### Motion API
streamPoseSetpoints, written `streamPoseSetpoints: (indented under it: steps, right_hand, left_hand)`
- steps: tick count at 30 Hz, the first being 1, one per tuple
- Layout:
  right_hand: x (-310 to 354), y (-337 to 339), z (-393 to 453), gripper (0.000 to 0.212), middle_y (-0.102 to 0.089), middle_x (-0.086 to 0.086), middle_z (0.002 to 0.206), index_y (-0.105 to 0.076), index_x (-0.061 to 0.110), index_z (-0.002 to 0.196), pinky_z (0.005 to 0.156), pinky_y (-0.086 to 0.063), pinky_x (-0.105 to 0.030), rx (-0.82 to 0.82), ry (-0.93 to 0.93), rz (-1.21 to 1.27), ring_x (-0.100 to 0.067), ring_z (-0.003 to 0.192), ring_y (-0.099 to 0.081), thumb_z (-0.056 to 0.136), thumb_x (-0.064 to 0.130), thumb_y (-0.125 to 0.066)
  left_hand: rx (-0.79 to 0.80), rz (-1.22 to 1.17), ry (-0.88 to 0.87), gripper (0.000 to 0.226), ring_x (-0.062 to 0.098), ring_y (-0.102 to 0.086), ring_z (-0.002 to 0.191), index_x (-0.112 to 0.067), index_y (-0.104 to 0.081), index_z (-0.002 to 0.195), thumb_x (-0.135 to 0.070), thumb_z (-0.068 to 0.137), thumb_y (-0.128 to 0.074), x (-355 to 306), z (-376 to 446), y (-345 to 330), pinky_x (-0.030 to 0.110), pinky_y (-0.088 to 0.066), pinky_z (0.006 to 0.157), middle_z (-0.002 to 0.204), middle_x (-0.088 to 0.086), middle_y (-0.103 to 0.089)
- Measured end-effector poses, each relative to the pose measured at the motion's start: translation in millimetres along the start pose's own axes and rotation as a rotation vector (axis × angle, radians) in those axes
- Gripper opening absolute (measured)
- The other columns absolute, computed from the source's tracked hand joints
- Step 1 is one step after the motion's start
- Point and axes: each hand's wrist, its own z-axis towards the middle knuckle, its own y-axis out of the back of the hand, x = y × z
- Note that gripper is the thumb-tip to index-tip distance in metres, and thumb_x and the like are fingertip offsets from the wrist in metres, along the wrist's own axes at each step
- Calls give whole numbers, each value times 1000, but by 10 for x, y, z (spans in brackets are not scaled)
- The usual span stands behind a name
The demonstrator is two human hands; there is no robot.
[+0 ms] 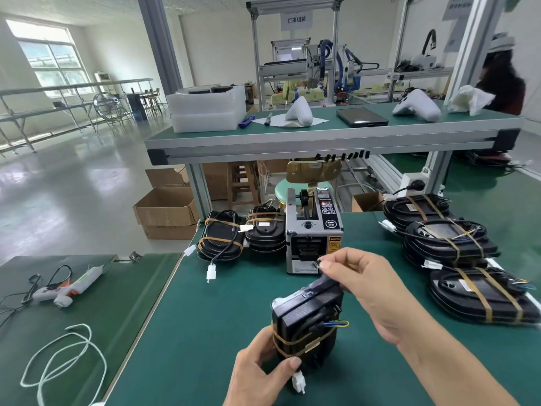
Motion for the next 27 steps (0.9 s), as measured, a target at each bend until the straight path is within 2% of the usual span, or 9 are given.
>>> streamPoseSetpoints:
  steps: [2,6,10,15,21,27]
  right_hand:
    - [7,-49,-64,10,-80,6,97,-77,18,78,79,-50,-11,5,1,-59,-9,84,-71,87,18,-81]
    - [-71,-83,-118,10,-76,12,110,-78,19,75,91,-48,-25,-16,-18,-169,-4,99,-73,82,22,-83]
    - [-140,-102,-160,11,-70,17,120,-78,25,74,97,-47,-27,-17,-5,-245,2,104,-69,84,24,-83]
    - [-193,-136,-182,10,-68,19,121,-79,25,74,92,-46,-26,-41,20,-271,12,105,-63,83,25,-82]
    - [-199,-167,-183,13,-70,16,115,-78,24,71,104,-49,-38,-93,34,-289,9,111,-62,83,25,-82]
    - [-195,-202,-201,11,-68,21,116,-78,27,73,103,-50,-37,-125,32,-316,8,105,-63,84,27,-82]
  left_hand:
    - [-2,1,-1,56,22,-77,112,-34,-66,139,-45,88,-86,7,-4,1,29,-57,100,119,4,-80]
    - [-13,-16,4,54,19,-76,111,-37,-67,135,-48,86,-87,-25,-6,-20,24,-56,98,119,3,-80]
    - [-11,-31,5,53,18,-77,109,-38,-68,135,-48,86,-86,-37,-8,-25,23,-56,97,117,2,-80]
    - [-12,-38,-4,52,20,-77,109,-39,-68,134,-48,87,-86,-31,-13,-25,24,-56,97,117,2,-80]
    - [-17,-32,-6,52,23,-77,108,-40,-68,134,-50,86,-87,10,-13,-26,30,-58,98,116,4,-81]
    - [-19,-32,-6,53,23,-77,108,-38,-67,135,-49,87,-87,21,-6,-19,31,-58,98,116,4,-80]
